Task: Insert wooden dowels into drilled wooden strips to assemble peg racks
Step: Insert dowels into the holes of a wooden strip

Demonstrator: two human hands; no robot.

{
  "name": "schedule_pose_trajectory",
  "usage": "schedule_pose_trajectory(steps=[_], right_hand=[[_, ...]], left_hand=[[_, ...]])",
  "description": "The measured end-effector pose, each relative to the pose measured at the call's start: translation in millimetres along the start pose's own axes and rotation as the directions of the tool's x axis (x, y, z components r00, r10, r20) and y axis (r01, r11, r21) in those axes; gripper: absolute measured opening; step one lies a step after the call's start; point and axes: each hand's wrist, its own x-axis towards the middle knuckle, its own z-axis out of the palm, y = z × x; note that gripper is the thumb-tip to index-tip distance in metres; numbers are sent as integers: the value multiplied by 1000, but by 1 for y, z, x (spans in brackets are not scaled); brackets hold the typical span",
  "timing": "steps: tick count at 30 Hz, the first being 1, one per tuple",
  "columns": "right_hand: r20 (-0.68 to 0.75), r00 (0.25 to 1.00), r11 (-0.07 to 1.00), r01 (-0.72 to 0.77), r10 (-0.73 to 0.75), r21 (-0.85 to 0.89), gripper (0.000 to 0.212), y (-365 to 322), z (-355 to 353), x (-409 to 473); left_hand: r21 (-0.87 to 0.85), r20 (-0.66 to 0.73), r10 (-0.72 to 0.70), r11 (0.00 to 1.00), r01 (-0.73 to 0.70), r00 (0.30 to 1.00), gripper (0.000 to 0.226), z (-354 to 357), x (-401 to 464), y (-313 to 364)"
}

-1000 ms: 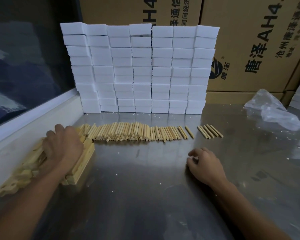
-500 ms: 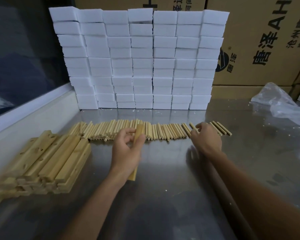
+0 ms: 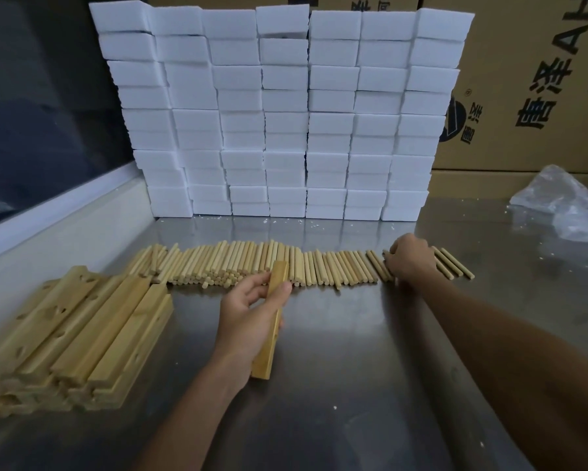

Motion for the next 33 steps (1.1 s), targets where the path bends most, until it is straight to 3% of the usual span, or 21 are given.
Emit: schedule_pose_trajectory(steps=[3,6,13,22,26,33], right_hand=[[-8,999,998,37,-37,43,18,-4,-1,-5],[-130,983,984,141,-126,108,25,-13,-7,-19],[-282,937,884,304,-208,356,15,-24,-22,-85],[-271,925,753,376,-268,540,16,-30,-19,-160],[-284,922,694,386,-264,607,15,-32,-18,-170],[-326,911,603,412,-253,683,7,-39,-19,-175]], left_hand=[[-42,16,1,999,0,1000,16,1,1,1],[-60,22,26,998,-25,999,18,2,1,5],[23,19,75,997,-76,997,11,9,-5,9],[-64,62,-7,998,11,998,15,7,-13,13],[-183,117,-25,982,46,993,21,7,-16,15],[-242,180,-29,968,73,983,20,8,-14,17]])
